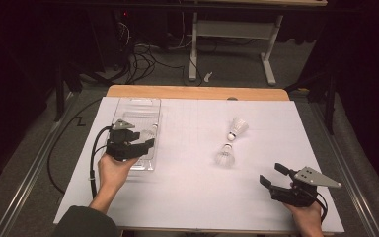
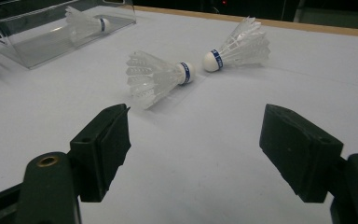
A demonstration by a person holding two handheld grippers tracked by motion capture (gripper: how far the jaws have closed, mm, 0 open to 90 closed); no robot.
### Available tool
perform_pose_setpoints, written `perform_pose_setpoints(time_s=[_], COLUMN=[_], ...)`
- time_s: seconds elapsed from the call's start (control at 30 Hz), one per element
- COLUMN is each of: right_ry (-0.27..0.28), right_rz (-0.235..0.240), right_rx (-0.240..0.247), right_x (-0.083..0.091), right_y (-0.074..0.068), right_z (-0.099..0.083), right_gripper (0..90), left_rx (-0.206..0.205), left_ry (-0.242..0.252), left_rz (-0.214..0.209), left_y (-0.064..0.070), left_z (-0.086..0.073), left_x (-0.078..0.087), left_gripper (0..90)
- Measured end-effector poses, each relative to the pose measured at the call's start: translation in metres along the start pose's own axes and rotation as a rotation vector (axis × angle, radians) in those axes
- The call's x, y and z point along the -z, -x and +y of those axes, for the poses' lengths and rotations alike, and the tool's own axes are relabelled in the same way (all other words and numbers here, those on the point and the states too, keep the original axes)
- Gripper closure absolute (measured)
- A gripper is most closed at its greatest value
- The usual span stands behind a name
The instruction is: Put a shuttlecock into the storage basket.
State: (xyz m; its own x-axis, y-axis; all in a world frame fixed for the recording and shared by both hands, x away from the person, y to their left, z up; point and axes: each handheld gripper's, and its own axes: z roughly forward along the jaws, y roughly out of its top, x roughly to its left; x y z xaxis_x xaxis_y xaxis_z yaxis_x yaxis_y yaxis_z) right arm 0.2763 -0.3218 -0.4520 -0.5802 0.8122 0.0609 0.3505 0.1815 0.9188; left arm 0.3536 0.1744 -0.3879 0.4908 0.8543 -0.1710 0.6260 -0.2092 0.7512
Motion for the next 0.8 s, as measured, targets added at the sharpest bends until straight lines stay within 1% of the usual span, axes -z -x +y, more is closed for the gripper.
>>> perform_pose_setpoints(time_s=[0.3,0.53,0.8], right_ry=[0.0,0.0,0.005], right_rz=[-0.001,-0.003,-0.004], right_rx=[-0.002,-0.01,-0.007], right_x=[0.0,0.0,0.001], right_y=[0.0,0.0,0.001], right_z=[0.0,0.0,0.0], right_gripper=[24.6,24.5,24.5], left_rx=[0.004,0.015,0.024], left_ry=[0.012,0.048,0.069], left_rz=[-0.005,-0.005,-0.006], left_y=[0.001,0.0,-0.001], left_z=[-0.009,-0.017,-0.025], left_x=[0.003,0.009,0.013], left_gripper=[38.9,39.0,38.8])
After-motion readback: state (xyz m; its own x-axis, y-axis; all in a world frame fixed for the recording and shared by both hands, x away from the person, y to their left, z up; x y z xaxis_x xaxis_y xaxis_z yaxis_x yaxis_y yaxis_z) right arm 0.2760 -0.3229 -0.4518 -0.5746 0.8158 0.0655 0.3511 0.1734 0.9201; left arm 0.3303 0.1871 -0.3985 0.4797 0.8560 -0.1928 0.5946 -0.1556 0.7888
